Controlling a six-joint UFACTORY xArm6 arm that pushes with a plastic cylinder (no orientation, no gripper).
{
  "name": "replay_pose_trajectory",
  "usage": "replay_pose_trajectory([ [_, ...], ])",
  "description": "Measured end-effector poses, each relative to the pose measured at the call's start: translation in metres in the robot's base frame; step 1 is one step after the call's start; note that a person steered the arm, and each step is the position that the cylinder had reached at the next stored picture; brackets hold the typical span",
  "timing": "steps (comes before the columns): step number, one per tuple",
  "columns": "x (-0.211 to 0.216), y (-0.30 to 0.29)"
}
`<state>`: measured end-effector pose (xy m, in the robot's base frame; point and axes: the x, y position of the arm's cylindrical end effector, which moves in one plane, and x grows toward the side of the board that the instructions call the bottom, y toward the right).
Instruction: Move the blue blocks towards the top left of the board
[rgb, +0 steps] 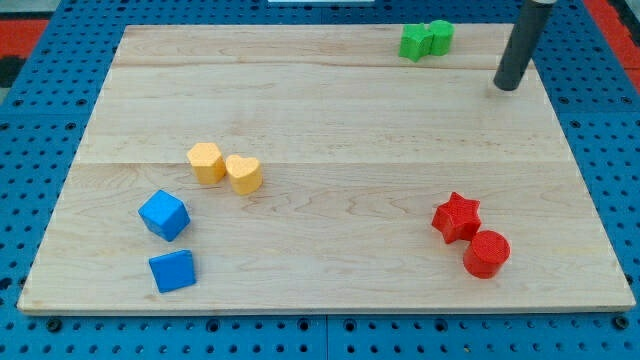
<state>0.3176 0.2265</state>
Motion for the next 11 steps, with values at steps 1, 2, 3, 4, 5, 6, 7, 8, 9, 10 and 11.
replay_pose_trajectory([
  [1, 0.001, -0.032],
  [2, 0.051, -0.033],
  [3, 0.102, -0.099],
  [4, 0.085, -0.172],
  [5, 0.071, -0.222],
  [6, 0.112, -0.241],
  [7, 0.190, -0.195],
  [8, 0.274, -0.252],
  [9, 0.277, -0.356],
  [10, 0.271, -0.379],
  [11, 0.238, -0.390],
])
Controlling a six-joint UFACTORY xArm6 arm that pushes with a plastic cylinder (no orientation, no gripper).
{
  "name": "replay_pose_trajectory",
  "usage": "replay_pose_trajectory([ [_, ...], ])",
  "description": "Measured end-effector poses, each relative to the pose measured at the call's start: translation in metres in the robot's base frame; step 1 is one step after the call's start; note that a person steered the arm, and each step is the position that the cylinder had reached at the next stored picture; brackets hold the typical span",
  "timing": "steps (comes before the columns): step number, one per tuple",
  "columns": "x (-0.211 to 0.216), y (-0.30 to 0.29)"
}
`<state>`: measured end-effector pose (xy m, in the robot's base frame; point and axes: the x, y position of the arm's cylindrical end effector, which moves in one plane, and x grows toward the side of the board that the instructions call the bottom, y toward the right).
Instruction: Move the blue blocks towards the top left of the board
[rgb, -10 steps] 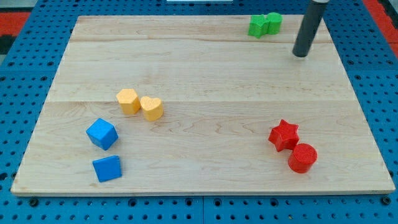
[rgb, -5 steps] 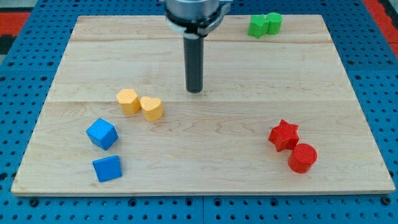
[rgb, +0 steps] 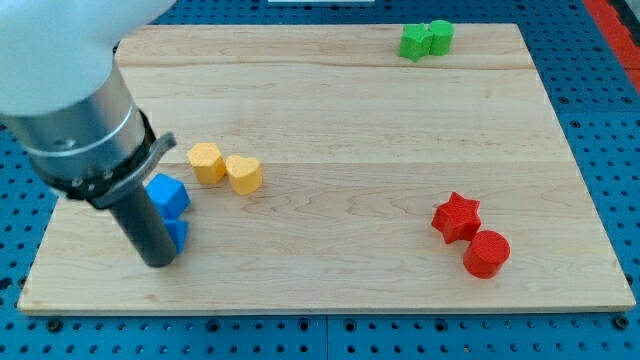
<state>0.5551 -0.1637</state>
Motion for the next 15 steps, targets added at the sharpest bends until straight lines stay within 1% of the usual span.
replay_pose_trajectory([
  [1, -0.047, -0.016],
  [2, -0.085, -0.007],
  [3, -0.110, 0.021],
  [4, -0.160, 0.022],
  [5, -0.199, -0.004],
  [6, -0.173, -0.003],
  [7, -0.189, -0.027],
  [8, -0.215, -0.030],
  [9, -0.191, -0.023],
  [10, -0.202, -0.084],
  [11, -0.228, -0.077],
  [12, -0.226, -0.022],
  [13, -0.224, 0.014],
  [14, -0.276, 0.030],
  [15, -0.297, 0.044],
])
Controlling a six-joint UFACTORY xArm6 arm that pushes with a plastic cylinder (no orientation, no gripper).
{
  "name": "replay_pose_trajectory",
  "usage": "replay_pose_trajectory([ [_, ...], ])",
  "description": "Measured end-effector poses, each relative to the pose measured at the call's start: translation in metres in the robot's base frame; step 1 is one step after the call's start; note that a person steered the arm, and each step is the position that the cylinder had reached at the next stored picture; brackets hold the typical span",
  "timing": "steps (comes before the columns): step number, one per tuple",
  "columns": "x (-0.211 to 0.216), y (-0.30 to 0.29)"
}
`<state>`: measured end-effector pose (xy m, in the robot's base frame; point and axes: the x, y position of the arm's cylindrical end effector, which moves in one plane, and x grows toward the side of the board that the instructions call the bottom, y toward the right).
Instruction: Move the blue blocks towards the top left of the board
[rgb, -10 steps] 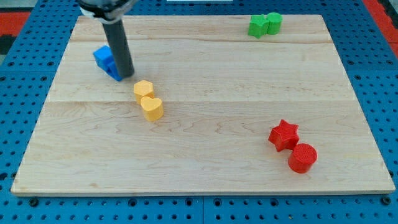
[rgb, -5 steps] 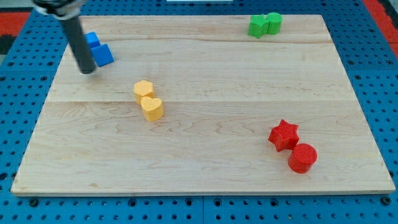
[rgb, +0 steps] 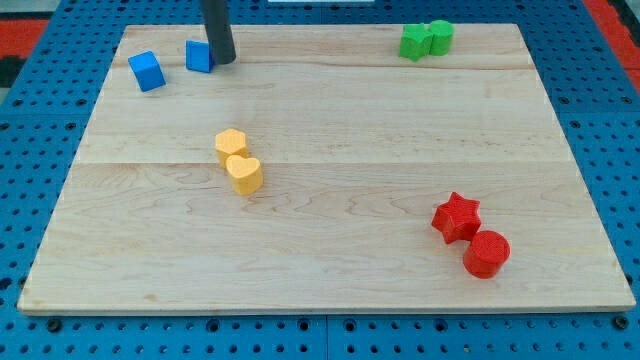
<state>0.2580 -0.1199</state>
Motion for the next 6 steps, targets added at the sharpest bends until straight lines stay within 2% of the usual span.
replay_pose_trajectory([
  [6, -0.014, 0.032],
])
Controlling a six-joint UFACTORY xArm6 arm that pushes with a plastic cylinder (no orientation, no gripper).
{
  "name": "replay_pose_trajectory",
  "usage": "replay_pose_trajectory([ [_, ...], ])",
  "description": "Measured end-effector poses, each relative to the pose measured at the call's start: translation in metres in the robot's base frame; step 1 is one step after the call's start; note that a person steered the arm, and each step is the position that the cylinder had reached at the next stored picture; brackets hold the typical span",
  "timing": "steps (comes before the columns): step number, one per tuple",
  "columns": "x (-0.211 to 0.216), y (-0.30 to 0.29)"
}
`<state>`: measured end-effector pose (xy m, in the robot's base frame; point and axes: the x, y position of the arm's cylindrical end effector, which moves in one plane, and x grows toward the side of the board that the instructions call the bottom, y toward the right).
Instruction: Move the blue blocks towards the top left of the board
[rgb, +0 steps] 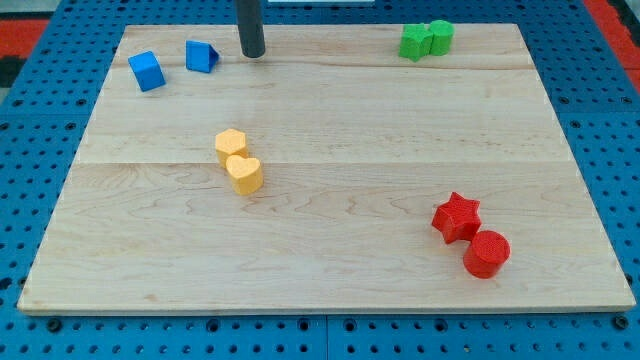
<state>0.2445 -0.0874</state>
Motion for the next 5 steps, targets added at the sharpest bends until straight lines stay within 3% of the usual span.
replay_pose_trajectory([
  [1, 0.007, 0.040],
  [2, -0.027, 0.081],
  [3, -0.007, 0.021],
  [4, 0.031, -0.080],
  [5, 0.157, -0.118],
])
